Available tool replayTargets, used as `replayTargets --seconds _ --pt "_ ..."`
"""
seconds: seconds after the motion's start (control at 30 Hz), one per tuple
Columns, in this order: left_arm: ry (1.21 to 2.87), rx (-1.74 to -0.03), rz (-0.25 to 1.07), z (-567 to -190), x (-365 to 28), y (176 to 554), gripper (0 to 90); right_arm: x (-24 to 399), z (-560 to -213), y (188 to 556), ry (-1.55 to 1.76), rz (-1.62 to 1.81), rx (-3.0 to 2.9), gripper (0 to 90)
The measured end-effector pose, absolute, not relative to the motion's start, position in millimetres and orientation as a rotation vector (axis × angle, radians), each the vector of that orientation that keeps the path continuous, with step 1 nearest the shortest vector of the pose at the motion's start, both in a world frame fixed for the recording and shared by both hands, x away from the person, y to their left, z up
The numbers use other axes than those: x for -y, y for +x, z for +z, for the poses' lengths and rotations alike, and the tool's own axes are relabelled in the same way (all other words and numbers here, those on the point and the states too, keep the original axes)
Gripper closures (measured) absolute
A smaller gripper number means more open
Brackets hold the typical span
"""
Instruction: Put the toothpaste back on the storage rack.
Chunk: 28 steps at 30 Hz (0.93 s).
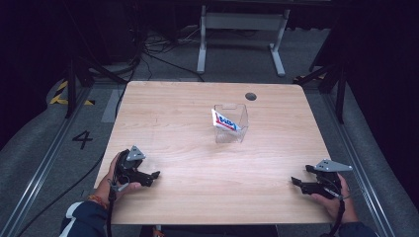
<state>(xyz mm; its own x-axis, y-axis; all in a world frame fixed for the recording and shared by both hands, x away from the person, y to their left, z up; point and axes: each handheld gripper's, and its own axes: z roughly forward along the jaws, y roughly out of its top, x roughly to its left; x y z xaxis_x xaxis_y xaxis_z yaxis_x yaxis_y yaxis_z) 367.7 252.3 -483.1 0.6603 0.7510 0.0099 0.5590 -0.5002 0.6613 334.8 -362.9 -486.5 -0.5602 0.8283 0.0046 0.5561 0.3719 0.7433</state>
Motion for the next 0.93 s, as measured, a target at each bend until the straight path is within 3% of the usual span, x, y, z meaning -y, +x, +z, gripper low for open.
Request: replayTargets --seconds 0.93 --pt "2.243 -1.011 0.395 -482.9 -252.3 367.6 0.5 362.9 -486.6 335.2 1.221 1.004 -2.258 19.0"
